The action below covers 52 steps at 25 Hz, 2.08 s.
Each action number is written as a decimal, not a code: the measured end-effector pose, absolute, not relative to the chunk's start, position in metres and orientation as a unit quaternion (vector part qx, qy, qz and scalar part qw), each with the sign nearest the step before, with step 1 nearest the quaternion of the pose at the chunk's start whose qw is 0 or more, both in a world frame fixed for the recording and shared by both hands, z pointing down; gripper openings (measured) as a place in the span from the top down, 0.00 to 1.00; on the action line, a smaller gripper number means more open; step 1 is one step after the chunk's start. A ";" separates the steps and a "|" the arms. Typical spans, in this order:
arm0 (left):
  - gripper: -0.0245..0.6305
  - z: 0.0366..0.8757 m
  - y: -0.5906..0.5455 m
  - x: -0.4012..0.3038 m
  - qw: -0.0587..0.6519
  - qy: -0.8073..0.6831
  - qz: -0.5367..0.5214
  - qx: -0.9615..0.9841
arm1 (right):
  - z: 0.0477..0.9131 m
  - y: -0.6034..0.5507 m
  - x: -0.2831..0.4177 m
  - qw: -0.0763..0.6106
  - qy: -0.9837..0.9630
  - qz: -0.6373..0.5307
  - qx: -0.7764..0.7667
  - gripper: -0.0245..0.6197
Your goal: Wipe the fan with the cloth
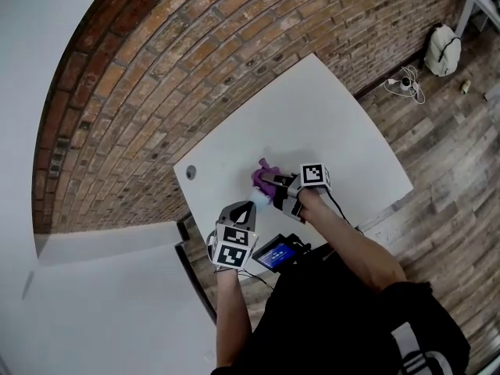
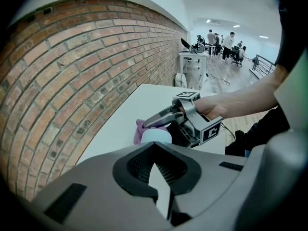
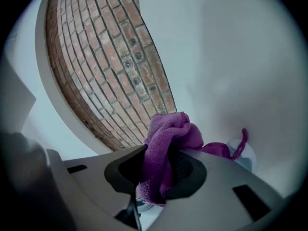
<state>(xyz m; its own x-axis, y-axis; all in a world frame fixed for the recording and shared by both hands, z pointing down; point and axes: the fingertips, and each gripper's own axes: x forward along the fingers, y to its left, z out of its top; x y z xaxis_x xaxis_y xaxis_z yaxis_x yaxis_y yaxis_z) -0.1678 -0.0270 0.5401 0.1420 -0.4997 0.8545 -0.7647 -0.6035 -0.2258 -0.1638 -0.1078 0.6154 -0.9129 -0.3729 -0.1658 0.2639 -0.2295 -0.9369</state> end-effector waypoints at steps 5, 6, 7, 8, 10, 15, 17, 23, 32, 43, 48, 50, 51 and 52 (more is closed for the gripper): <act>0.96 0.540 -0.027 -0.168 0.135 -0.426 0.498 0.743 | 0.612 -0.085 -0.156 0.174 0.602 -0.778 -0.047 0.82; 0.96 0.540 -0.027 -0.168 0.136 -0.425 0.498 0.744 | 0.613 -0.077 -0.150 0.168 0.605 -0.777 -0.049 0.82; 0.96 0.540 -0.028 -0.169 0.135 -0.424 0.498 0.744 | 0.615 -0.068 -0.146 0.157 0.608 -0.777 -0.049 0.82; 0.96 0.539 -0.029 -0.168 0.133 -0.424 0.497 0.746 | 0.619 -0.058 -0.142 0.140 0.613 -0.776 -0.048 0.82; 0.96 0.539 -0.030 -0.167 0.130 -0.423 0.493 0.749 | 0.630 -0.044 -0.134 0.097 0.629 -0.769 -0.056 0.82; 0.96 0.539 -0.030 -0.167 0.133 -0.428 0.487 0.750 | 0.621 -0.082 -0.125 0.124 0.666 -0.729 -0.097 0.82; 0.96 0.539 -0.029 -0.167 0.133 -0.429 0.488 0.749 | 0.612 -0.086 -0.141 0.112 0.686 -0.714 -0.082 0.82; 0.96 0.538 -0.030 -0.165 0.131 -0.431 0.486 0.749 | 0.666 -0.064 -0.155 -0.039 0.722 -0.681 -0.113 0.82; 0.96 0.539 -0.031 -0.166 0.134 -0.434 0.483 0.749 | 0.639 -0.109 -0.118 -0.048 0.784 -0.597 -0.164 0.82; 0.96 0.538 -0.031 -0.166 0.137 -0.434 0.477 0.752 | 0.679 -0.096 -0.152 -0.217 0.815 -0.515 -0.154 0.82; 0.96 0.538 -0.030 -0.166 0.136 -0.438 0.474 0.752 | 0.648 -0.130 -0.180 -0.180 0.842 -0.493 -0.128 0.82; 0.96 0.539 -0.030 -0.166 0.137 -0.439 0.472 0.752 | 0.663 -0.113 -0.188 -0.212 0.836 -0.496 -0.101 0.82; 0.96 0.539 -0.029 -0.165 0.137 -0.440 0.471 0.752 | 0.673 -0.103 -0.188 -0.227 0.832 -0.498 -0.094 0.82; 0.96 0.539 -0.029 -0.165 0.137 -0.440 0.470 0.752 | 0.680 -0.095 -0.185 -0.234 0.829 -0.500 -0.093 0.82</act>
